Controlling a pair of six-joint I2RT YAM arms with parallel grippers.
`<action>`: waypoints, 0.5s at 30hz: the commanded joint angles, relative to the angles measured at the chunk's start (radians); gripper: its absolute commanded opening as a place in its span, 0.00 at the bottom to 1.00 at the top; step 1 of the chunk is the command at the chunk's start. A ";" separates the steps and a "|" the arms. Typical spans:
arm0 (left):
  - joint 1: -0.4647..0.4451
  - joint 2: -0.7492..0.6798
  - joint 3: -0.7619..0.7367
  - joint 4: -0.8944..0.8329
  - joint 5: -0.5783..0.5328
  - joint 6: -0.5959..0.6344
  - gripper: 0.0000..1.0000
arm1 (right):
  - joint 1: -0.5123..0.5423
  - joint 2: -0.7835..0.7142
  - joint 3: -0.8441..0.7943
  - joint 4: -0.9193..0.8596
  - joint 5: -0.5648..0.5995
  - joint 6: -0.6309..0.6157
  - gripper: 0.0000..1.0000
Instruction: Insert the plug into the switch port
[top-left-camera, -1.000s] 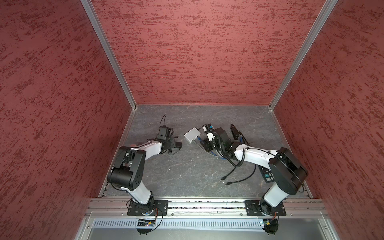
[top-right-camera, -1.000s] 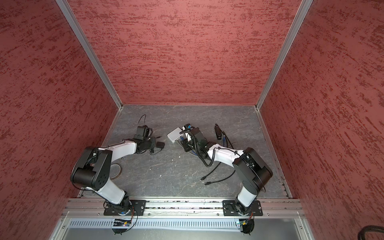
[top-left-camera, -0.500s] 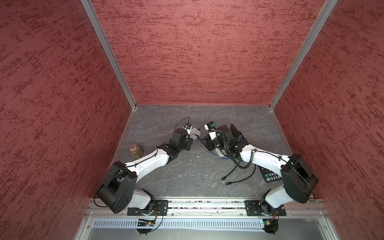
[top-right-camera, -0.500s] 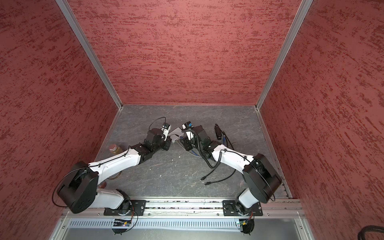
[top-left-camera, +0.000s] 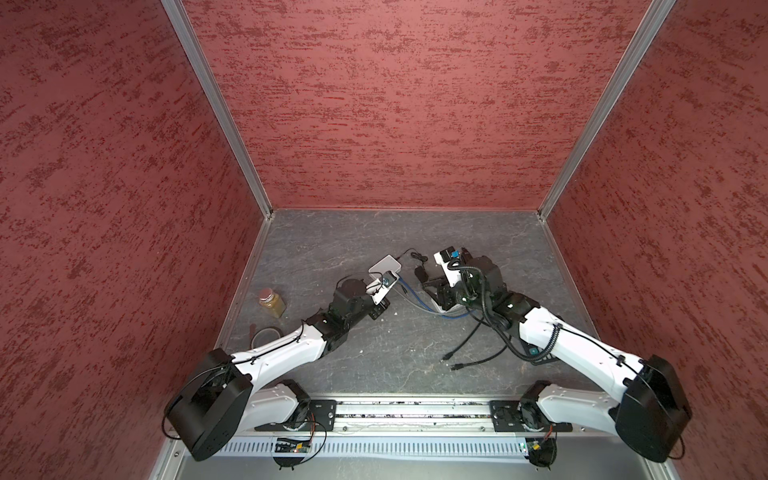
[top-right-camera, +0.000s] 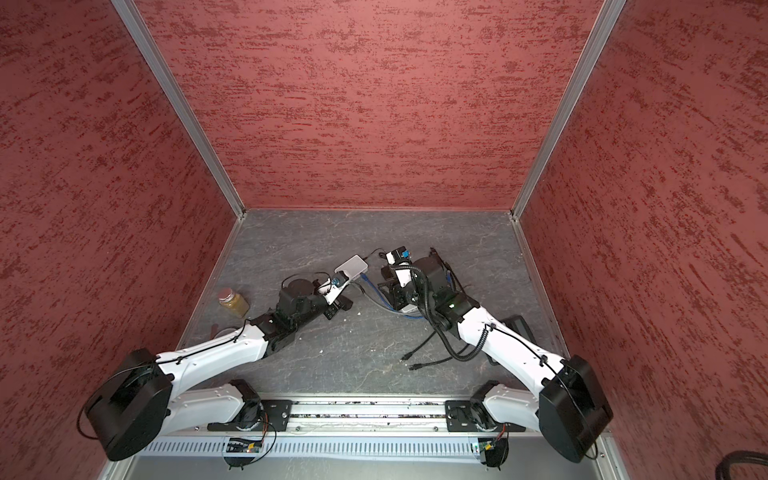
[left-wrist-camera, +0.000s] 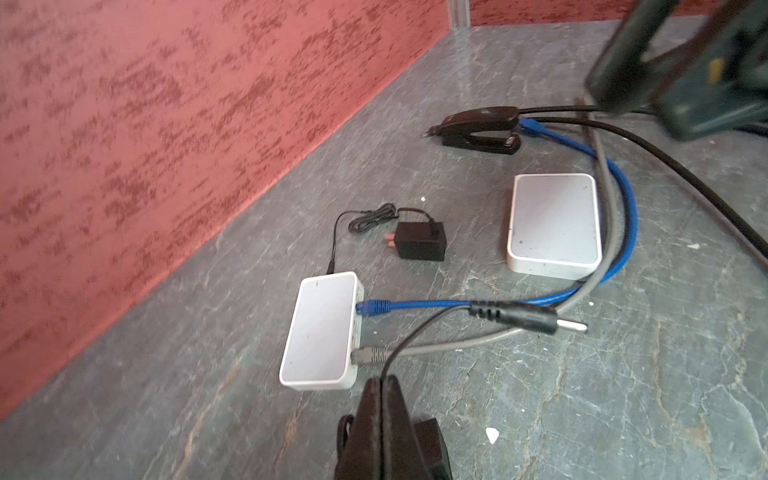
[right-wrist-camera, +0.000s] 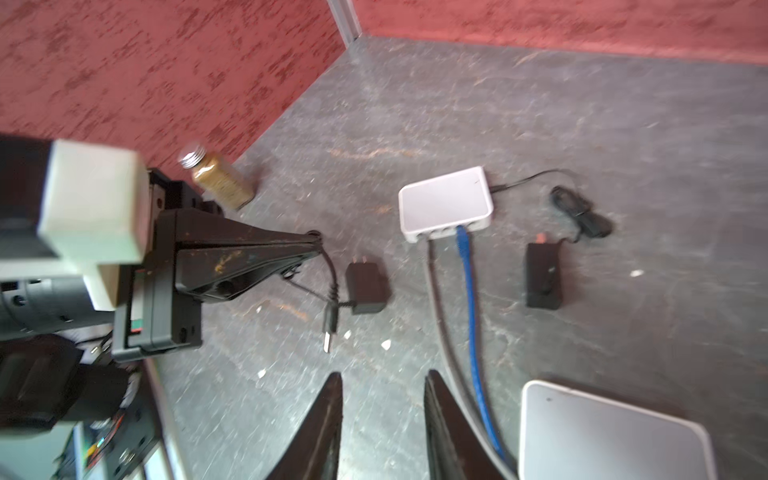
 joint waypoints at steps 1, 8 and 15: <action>-0.029 -0.007 -0.037 0.169 0.064 0.159 0.00 | -0.004 0.021 0.020 -0.042 -0.114 0.003 0.33; -0.061 0.035 -0.068 0.285 0.067 0.296 0.00 | -0.003 0.070 0.043 -0.036 -0.234 0.006 0.31; -0.081 0.059 -0.052 0.280 0.078 0.366 0.00 | -0.003 0.092 0.056 -0.068 -0.247 -0.007 0.29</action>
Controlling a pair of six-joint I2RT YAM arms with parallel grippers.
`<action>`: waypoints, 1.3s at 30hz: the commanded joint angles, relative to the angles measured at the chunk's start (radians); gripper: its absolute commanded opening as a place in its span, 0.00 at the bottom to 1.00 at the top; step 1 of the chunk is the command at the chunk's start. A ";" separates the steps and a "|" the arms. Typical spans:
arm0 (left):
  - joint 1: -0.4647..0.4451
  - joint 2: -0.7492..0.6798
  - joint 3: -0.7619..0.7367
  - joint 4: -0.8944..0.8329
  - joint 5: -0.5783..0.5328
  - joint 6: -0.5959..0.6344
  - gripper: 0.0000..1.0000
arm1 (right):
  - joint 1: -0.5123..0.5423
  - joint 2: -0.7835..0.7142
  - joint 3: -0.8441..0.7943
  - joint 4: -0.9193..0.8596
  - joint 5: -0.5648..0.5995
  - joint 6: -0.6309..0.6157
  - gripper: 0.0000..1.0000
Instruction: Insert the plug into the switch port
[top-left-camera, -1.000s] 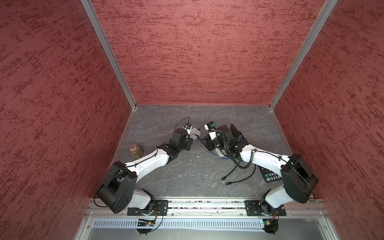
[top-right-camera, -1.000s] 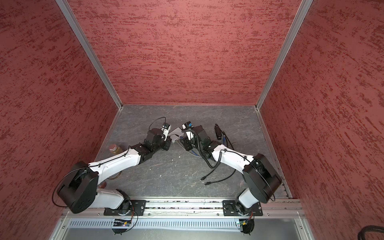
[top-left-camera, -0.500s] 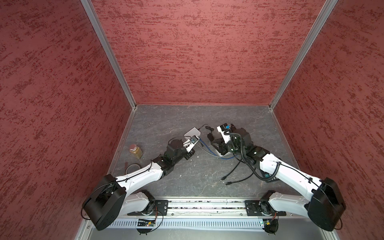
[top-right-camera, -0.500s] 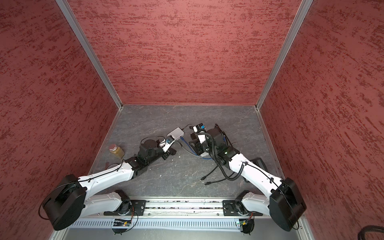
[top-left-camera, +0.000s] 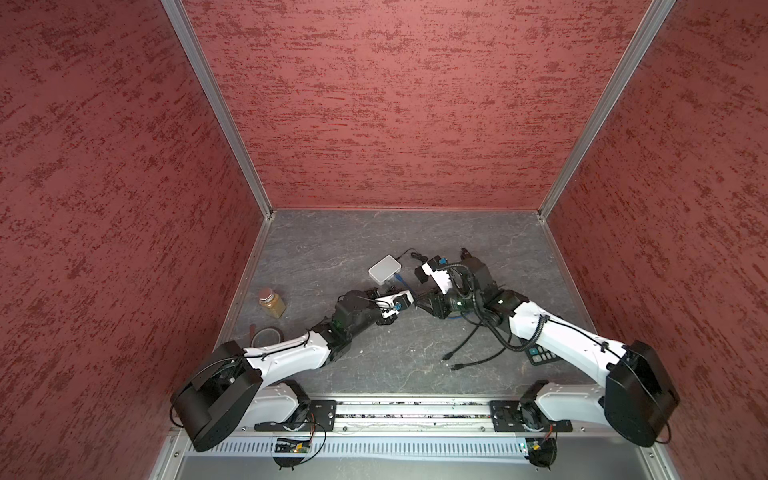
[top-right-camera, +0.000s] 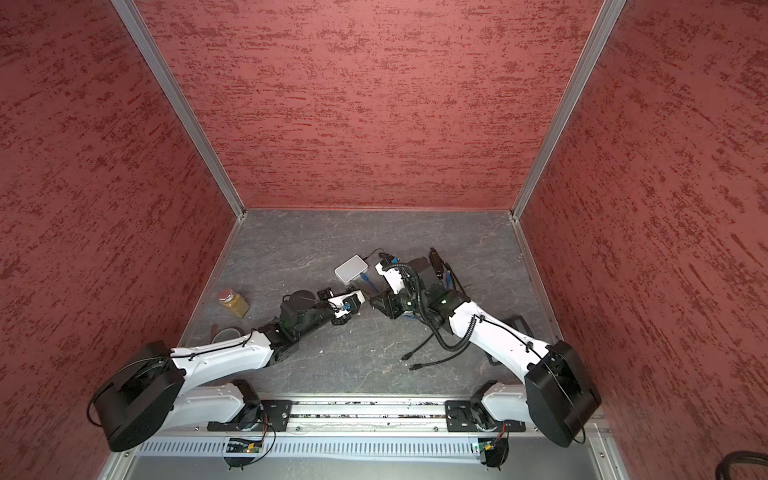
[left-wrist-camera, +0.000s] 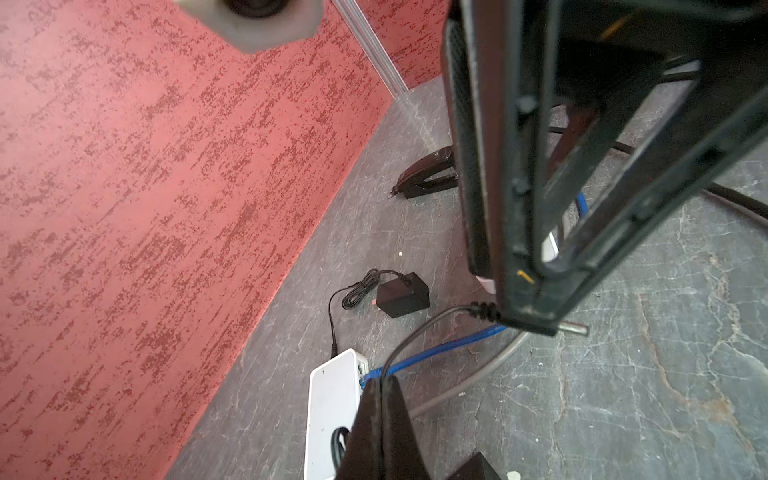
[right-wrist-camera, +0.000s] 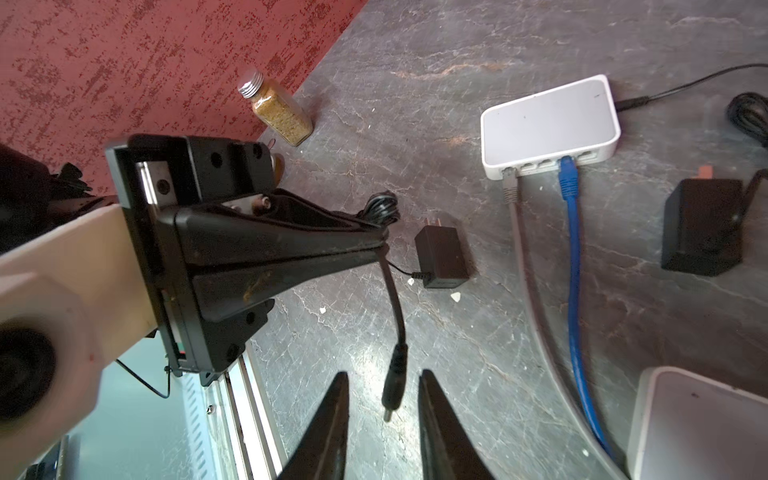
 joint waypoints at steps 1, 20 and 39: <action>-0.013 0.013 0.016 0.038 0.024 0.061 0.00 | -0.004 0.011 0.037 -0.024 -0.031 -0.010 0.29; -0.048 0.031 0.014 0.031 0.003 0.146 0.00 | -0.004 0.085 0.053 -0.034 -0.007 -0.024 0.19; -0.048 0.029 0.014 0.021 -0.005 0.182 0.00 | -0.004 0.091 0.052 -0.060 -0.010 -0.038 0.17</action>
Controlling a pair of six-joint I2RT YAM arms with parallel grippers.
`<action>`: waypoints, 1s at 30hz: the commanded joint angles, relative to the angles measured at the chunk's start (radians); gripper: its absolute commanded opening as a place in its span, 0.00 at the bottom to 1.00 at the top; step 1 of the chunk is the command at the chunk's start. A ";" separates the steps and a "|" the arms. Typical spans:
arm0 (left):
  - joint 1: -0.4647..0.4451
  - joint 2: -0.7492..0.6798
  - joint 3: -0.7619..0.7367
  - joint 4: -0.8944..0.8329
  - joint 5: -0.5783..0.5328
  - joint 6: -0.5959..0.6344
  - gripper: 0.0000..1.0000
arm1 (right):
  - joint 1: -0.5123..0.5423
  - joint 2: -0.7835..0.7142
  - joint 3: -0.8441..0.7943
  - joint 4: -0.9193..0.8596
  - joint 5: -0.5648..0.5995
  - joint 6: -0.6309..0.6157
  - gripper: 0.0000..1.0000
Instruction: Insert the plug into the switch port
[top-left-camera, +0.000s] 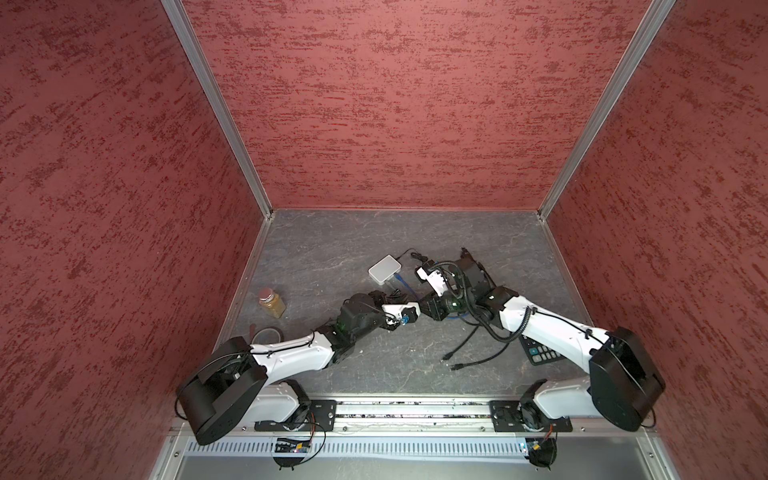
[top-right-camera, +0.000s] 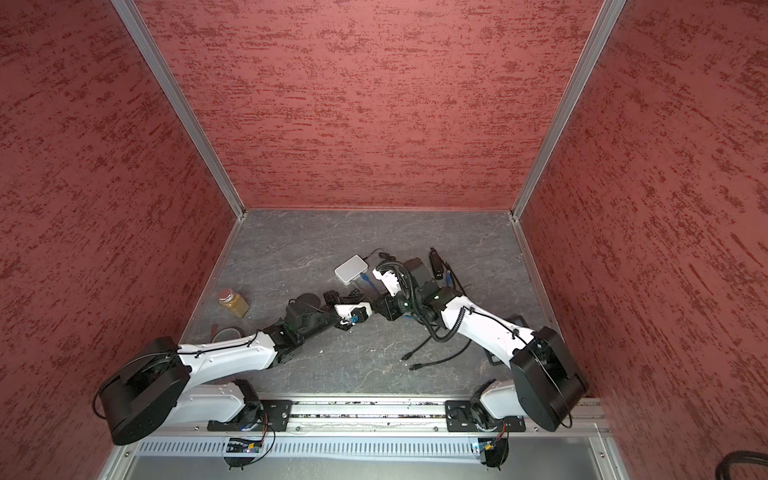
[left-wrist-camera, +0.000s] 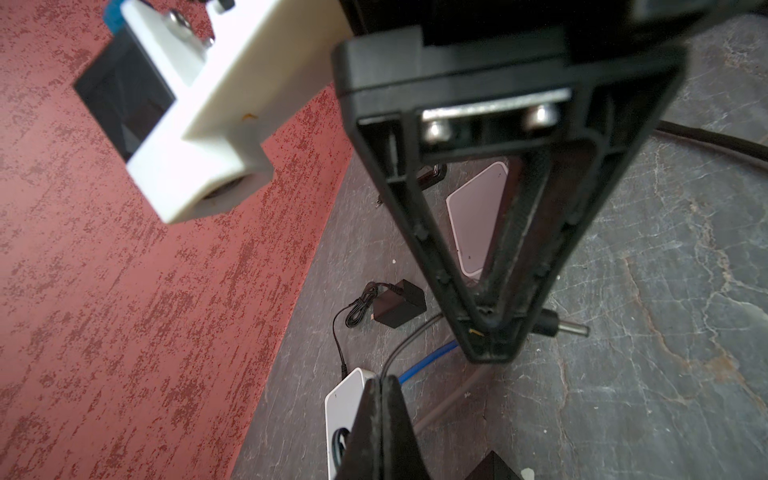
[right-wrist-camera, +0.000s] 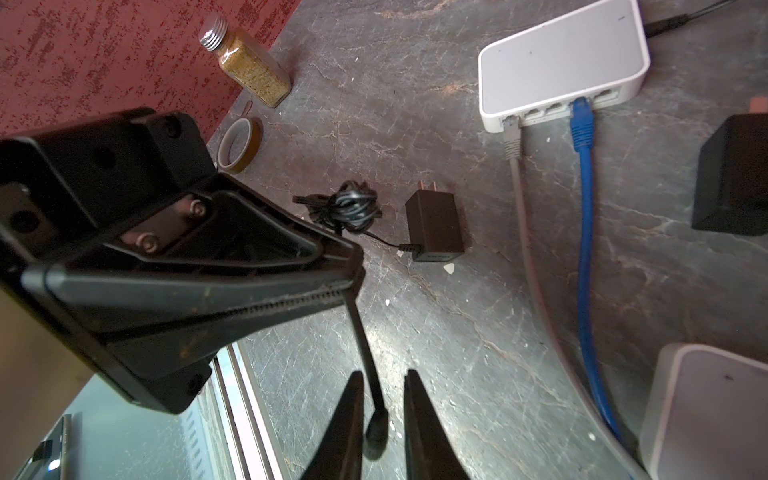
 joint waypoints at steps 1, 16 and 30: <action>-0.003 0.000 0.013 0.008 0.003 0.009 0.00 | -0.003 0.003 0.028 -0.005 -0.009 -0.011 0.15; -0.003 0.022 0.030 0.063 -0.040 -0.165 0.67 | -0.007 0.046 0.013 0.193 0.033 0.114 0.00; 0.007 -0.009 0.161 -0.239 0.079 -0.546 1.00 | -0.088 0.103 0.120 0.335 0.165 0.181 0.00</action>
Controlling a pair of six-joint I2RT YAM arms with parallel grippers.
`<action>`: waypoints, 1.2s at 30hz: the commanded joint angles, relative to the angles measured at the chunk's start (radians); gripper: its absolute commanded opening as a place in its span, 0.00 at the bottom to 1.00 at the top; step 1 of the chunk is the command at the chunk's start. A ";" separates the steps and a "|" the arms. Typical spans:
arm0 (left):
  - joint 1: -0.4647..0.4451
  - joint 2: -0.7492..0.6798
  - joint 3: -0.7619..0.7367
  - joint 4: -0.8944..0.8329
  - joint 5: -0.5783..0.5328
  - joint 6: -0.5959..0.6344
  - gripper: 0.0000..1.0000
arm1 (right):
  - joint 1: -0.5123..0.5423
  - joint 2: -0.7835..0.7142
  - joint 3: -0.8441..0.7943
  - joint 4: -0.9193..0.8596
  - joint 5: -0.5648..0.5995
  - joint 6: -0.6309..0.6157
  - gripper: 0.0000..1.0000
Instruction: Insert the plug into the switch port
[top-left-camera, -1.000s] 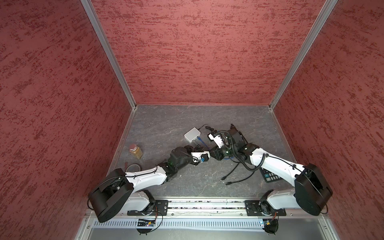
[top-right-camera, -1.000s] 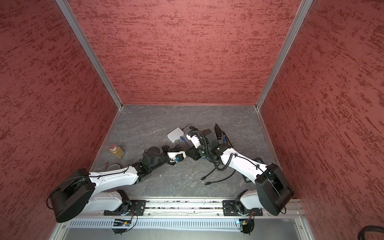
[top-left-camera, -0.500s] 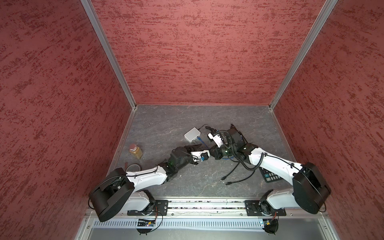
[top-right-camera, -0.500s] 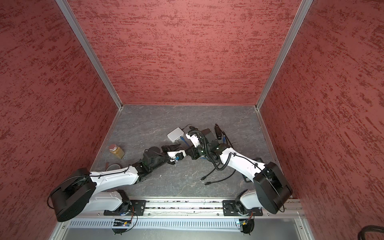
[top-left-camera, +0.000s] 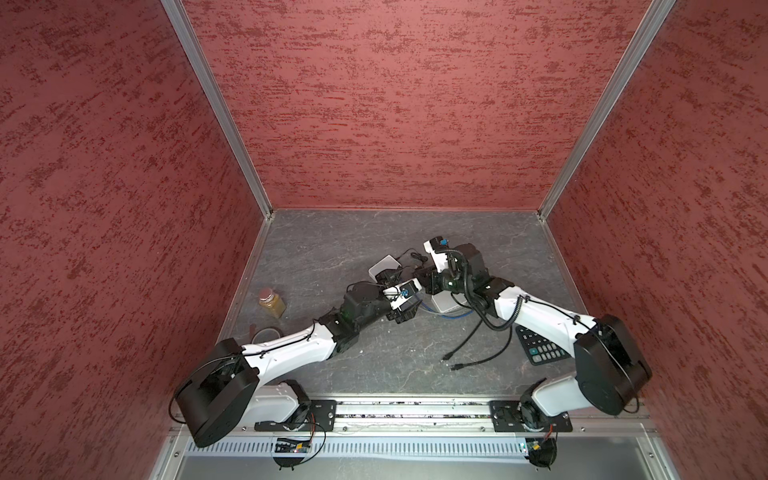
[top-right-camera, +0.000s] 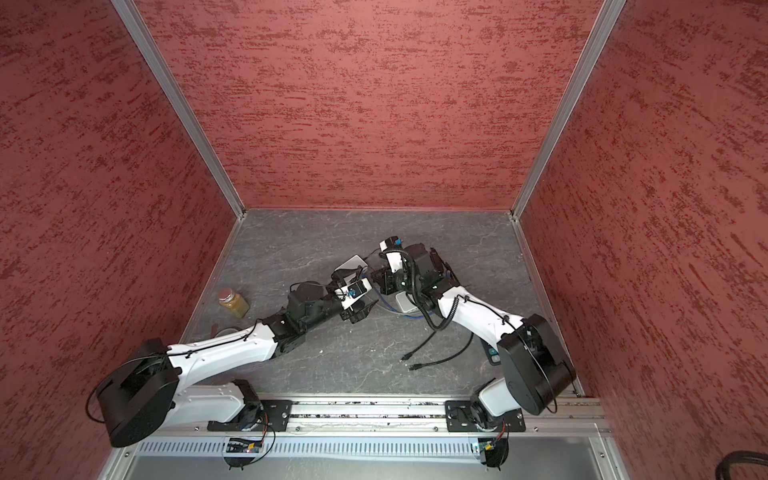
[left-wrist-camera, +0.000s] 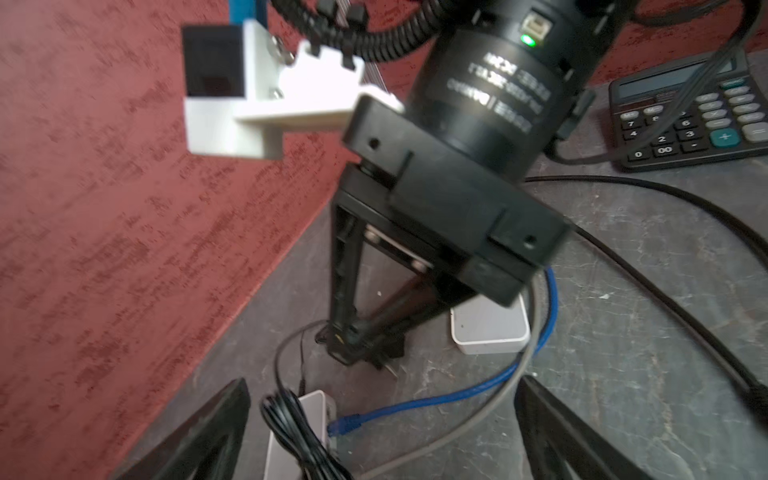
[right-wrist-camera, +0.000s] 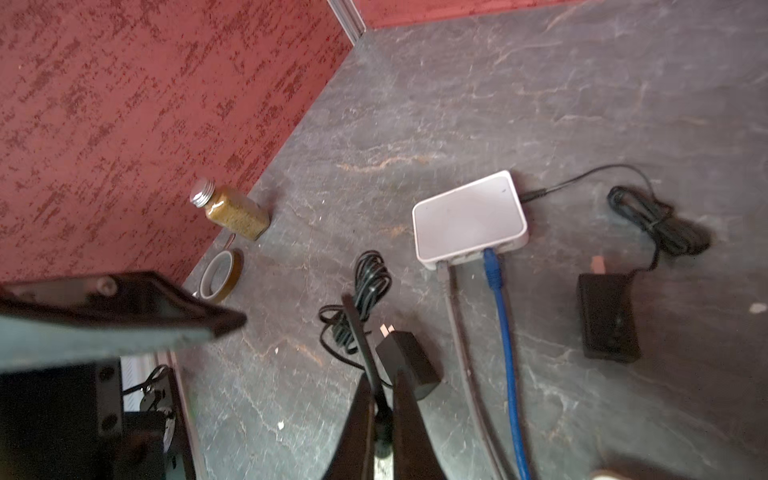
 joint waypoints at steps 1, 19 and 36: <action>0.001 0.007 0.010 -0.076 0.050 -0.154 1.00 | -0.019 0.003 0.047 0.058 0.039 0.018 0.00; -0.118 0.385 0.264 -0.235 -0.110 -0.370 0.93 | -0.062 0.105 0.077 0.008 0.072 -0.063 0.00; -0.127 0.696 0.541 -0.338 -0.163 -0.452 0.72 | -0.130 0.266 0.058 0.085 0.056 -0.067 0.00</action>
